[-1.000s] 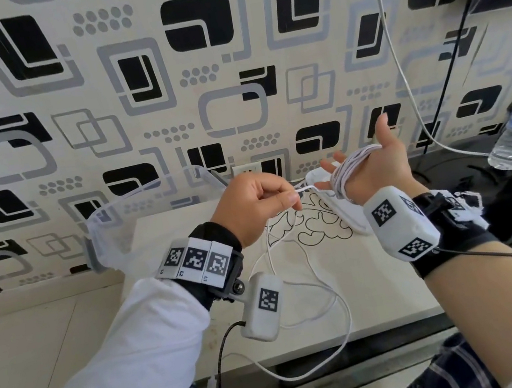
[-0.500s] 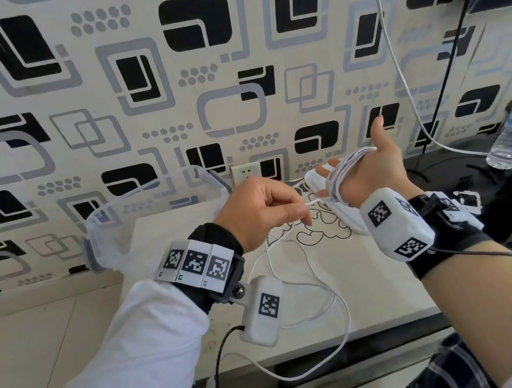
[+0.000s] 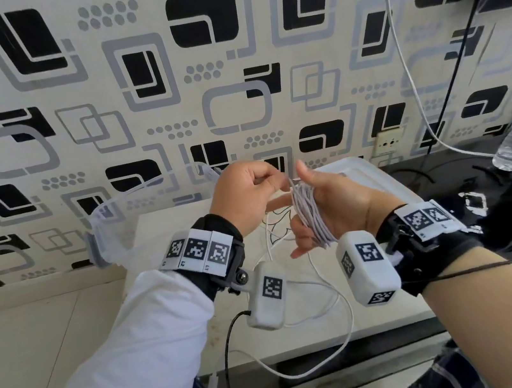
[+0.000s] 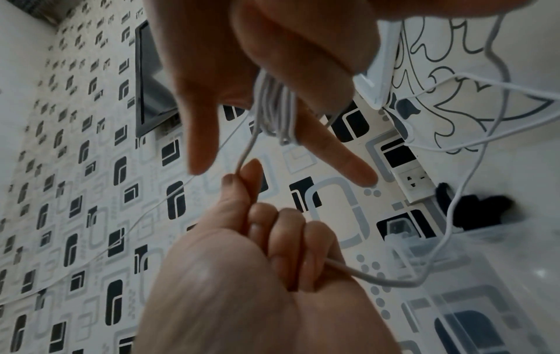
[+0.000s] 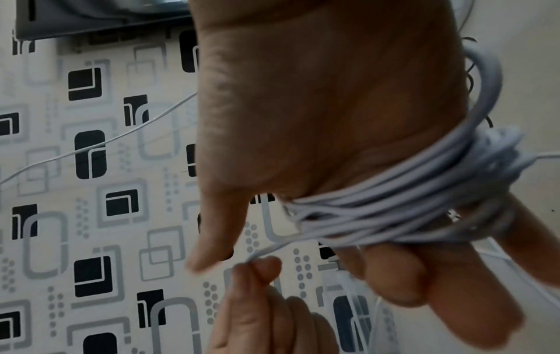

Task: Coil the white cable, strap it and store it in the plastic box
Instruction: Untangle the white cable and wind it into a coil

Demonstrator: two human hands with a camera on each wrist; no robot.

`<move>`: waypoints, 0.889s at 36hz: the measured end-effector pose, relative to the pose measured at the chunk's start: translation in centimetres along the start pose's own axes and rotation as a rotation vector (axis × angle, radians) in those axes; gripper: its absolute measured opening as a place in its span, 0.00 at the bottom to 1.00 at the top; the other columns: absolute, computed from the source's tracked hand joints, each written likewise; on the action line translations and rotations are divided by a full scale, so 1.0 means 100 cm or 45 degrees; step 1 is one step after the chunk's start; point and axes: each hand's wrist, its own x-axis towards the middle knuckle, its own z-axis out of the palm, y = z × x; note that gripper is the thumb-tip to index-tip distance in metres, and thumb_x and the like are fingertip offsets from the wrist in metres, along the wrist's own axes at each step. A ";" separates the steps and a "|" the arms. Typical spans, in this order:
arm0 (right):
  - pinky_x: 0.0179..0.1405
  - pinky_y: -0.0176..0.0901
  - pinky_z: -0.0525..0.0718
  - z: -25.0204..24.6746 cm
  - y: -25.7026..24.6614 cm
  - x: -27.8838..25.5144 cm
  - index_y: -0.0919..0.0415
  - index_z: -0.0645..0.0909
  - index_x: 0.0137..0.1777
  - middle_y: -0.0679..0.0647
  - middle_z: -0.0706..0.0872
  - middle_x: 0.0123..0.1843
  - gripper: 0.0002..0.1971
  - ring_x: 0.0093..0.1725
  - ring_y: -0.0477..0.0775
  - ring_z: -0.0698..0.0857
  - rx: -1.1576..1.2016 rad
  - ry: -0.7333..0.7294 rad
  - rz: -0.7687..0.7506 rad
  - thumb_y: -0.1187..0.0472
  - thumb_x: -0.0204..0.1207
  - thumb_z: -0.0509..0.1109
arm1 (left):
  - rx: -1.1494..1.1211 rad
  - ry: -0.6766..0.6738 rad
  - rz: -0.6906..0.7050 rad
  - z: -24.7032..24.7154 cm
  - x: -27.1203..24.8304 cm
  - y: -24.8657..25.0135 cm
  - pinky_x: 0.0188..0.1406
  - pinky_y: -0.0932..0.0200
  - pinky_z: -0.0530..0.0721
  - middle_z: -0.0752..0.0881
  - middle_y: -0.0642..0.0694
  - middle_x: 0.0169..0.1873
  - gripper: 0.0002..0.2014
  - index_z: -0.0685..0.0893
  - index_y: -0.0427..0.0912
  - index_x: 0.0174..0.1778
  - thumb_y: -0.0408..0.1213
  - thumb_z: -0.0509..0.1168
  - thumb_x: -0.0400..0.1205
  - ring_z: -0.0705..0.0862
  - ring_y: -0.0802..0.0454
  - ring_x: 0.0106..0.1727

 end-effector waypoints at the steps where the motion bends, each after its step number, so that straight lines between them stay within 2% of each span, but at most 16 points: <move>1: 0.61 0.72 0.73 0.000 0.001 0.000 0.69 0.69 0.73 0.63 0.76 0.26 0.48 0.28 0.61 0.78 -0.024 -0.065 0.008 0.32 0.64 0.72 | 0.041 0.017 -0.014 0.000 0.001 -0.003 0.44 0.56 0.86 0.91 0.46 0.34 0.09 0.91 0.38 0.37 0.35 0.69 0.81 0.88 0.54 0.38; 4: 0.58 0.64 0.79 0.001 0.000 -0.001 0.68 0.73 0.71 0.53 0.70 0.21 0.41 0.22 0.52 0.72 -0.135 -0.191 0.041 0.43 0.65 0.79 | 0.082 0.027 -0.061 0.000 0.004 -0.011 0.48 0.47 0.87 0.90 0.45 0.33 0.10 0.90 0.42 0.34 0.37 0.70 0.81 0.88 0.48 0.38; 5: 0.48 0.56 0.82 0.002 -0.001 -0.002 0.67 0.75 0.69 0.51 0.67 0.20 0.36 0.20 0.49 0.69 -0.166 -0.219 0.064 0.46 0.66 0.79 | 0.078 0.021 -0.081 0.000 0.005 -0.014 0.49 0.46 0.86 0.90 0.45 0.33 0.10 0.89 0.43 0.33 0.38 0.71 0.80 0.88 0.47 0.39; 7: 0.29 0.41 0.72 0.004 -0.003 -0.002 0.65 0.81 0.62 0.47 0.64 0.19 0.25 0.18 0.46 0.64 -0.214 -0.231 0.086 0.53 0.69 0.78 | 0.074 -0.014 -0.107 0.001 0.006 -0.018 0.50 0.45 0.86 0.90 0.42 0.35 0.10 0.89 0.41 0.34 0.40 0.71 0.80 0.88 0.44 0.41; 9: 0.23 0.35 0.62 0.006 -0.004 -0.002 0.64 0.83 0.56 0.45 0.62 0.18 0.12 0.17 0.44 0.61 -0.228 -0.230 0.100 0.62 0.74 0.71 | 0.017 -0.053 -0.124 0.001 0.006 -0.019 0.39 0.54 0.84 0.88 0.52 0.29 0.08 0.88 0.39 0.36 0.38 0.72 0.80 0.85 0.53 0.33; 10: 0.23 0.34 0.60 0.007 -0.005 -0.003 0.63 0.83 0.54 0.45 0.61 0.18 0.09 0.16 0.44 0.59 -0.223 -0.250 0.105 0.65 0.74 0.69 | -0.029 -0.062 -0.138 0.001 0.006 -0.018 0.31 0.61 0.79 0.85 0.57 0.24 0.06 0.88 0.39 0.39 0.37 0.72 0.80 0.80 0.60 0.26; 12: 0.22 0.31 0.59 0.010 -0.008 -0.003 0.64 0.82 0.52 0.47 0.58 0.19 0.08 0.17 0.45 0.57 -0.165 -0.350 0.101 0.66 0.74 0.69 | -0.121 -0.103 -0.189 0.000 0.004 -0.017 0.28 0.67 0.73 0.81 0.60 0.23 0.05 0.89 0.40 0.48 0.38 0.71 0.81 0.74 0.64 0.22; 14: 0.20 0.30 0.59 0.015 -0.010 -0.005 0.65 0.80 0.53 0.48 0.58 0.19 0.07 0.16 0.45 0.57 -0.069 -0.468 0.084 0.67 0.75 0.67 | -0.261 -0.223 -0.277 -0.002 0.002 -0.014 0.35 0.61 0.79 0.88 0.58 0.34 0.12 0.87 0.46 0.61 0.44 0.67 0.84 0.81 0.57 0.30; 16: 0.19 0.31 0.56 0.021 -0.011 -0.008 0.68 0.77 0.52 0.48 0.58 0.19 0.07 0.15 0.45 0.57 0.043 -0.550 0.046 0.71 0.76 0.63 | -0.404 -0.403 -0.348 -0.001 -0.001 -0.011 0.54 0.46 0.84 0.90 0.48 0.54 0.18 0.81 0.51 0.71 0.51 0.58 0.87 0.89 0.42 0.52; 18: 0.19 0.31 0.50 0.028 -0.013 -0.012 0.71 0.74 0.51 0.48 0.57 0.18 0.06 0.15 0.44 0.55 0.128 -0.607 -0.005 0.73 0.76 0.61 | -0.594 -0.549 -0.395 -0.001 -0.003 -0.007 0.70 0.40 0.78 0.86 0.42 0.65 0.22 0.75 0.49 0.76 0.52 0.51 0.89 0.84 0.42 0.67; 20: 0.19 0.31 0.49 0.032 -0.014 -0.015 0.72 0.74 0.50 0.48 0.57 0.18 0.06 0.15 0.42 0.54 0.180 -0.641 -0.052 0.74 0.75 0.61 | -0.739 -0.618 -0.423 -0.001 -0.005 -0.003 0.70 0.41 0.77 0.84 0.41 0.67 0.25 0.75 0.46 0.76 0.54 0.48 0.88 0.82 0.44 0.69; 23: 0.19 0.31 0.51 0.035 -0.017 -0.020 0.72 0.74 0.48 0.48 0.57 0.19 0.05 0.15 0.42 0.53 0.225 -0.642 -0.103 0.74 0.75 0.60 | -0.782 -0.576 -0.409 0.001 -0.004 -0.002 0.50 0.49 0.83 0.86 0.39 0.57 0.28 0.81 0.43 0.70 0.57 0.48 0.87 0.84 0.42 0.57; 25: 0.19 0.31 0.54 0.033 -0.019 -0.022 0.71 0.74 0.47 0.48 0.56 0.19 0.05 0.15 0.43 0.52 0.246 -0.642 -0.117 0.74 0.75 0.58 | -0.677 -0.469 -0.328 0.005 -0.004 -0.002 0.39 0.56 0.80 0.86 0.39 0.49 0.28 0.85 0.41 0.63 0.58 0.48 0.87 0.83 0.43 0.48; 27: 0.19 0.31 0.57 0.030 -0.019 -0.022 0.70 0.75 0.47 0.49 0.55 0.19 0.06 0.15 0.43 0.51 0.241 -0.616 -0.122 0.73 0.76 0.57 | -0.540 -0.336 -0.245 0.009 -0.005 0.000 0.32 0.62 0.76 0.87 0.44 0.39 0.28 0.86 0.38 0.55 0.54 0.46 0.89 0.82 0.49 0.40; 30: 0.18 0.35 0.54 0.021 -0.019 -0.021 0.66 0.77 0.45 0.47 0.57 0.19 0.06 0.15 0.45 0.54 0.203 -0.512 -0.133 0.70 0.75 0.58 | -0.315 -0.203 -0.079 0.013 -0.005 -0.002 0.25 0.75 0.70 0.79 0.60 0.21 0.32 0.84 0.28 0.48 0.50 0.41 0.90 0.75 0.65 0.23; 32: 0.19 0.37 0.57 0.015 -0.020 -0.021 0.61 0.78 0.43 0.46 0.58 0.19 0.08 0.15 0.46 0.55 0.176 -0.390 -0.133 0.68 0.74 0.56 | -0.189 -0.154 0.061 0.015 -0.007 -0.003 0.24 0.74 0.68 0.74 0.61 0.18 0.36 0.81 0.28 0.42 0.56 0.39 0.85 0.72 0.64 0.21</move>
